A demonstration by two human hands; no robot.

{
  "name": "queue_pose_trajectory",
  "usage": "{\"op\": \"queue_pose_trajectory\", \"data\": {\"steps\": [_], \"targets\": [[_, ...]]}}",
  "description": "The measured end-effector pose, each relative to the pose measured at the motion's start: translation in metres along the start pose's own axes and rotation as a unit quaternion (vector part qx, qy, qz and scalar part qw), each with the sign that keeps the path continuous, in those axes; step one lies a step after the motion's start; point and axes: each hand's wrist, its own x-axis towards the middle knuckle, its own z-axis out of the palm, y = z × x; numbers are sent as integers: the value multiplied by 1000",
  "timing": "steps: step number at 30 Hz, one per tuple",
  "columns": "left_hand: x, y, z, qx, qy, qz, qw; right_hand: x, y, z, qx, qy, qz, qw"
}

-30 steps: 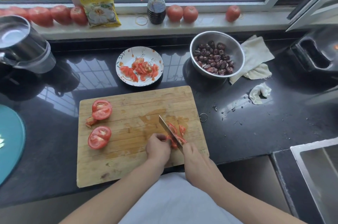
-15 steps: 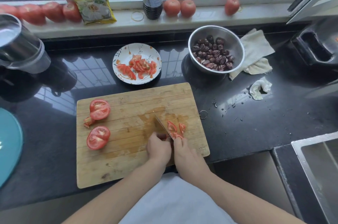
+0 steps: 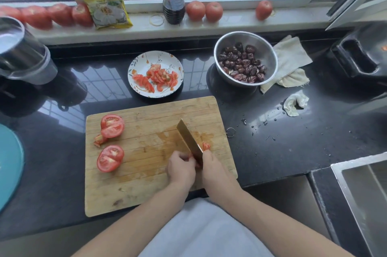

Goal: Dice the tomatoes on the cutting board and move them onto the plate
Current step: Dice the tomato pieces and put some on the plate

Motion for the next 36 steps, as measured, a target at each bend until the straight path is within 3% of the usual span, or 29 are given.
{"op": "queue_pose_trajectory", "data": {"steps": [5,10,13,19,24,27,33,36], "targets": [[-6,2,-1,-4,1,6,1000,-3,12,-4,55,10,13,998],[-6,-1,-1,35,-17,40,998,-28,16,-2,-29,-33,-2,999],[-5,-1,1,65,-32,68,995,-22,10,-1,-34,-9,1,999],[3,17,2,106,-15,7,994,15,-17,-1,-38,15,10,999],[4,14,-4,125,29,8,992,-2,5,0,-37,21,7,999],[9,7,-16,93,55,4,994,-1,8,1,4,24,15,1000],[5,-13,-23,-21,-3,-23,1000,-8,1,-5,-2,16,-24,1000],[7,-12,-28,-26,-10,-26,999,-25,-7,-10,-22,-5,-57,998]]}}
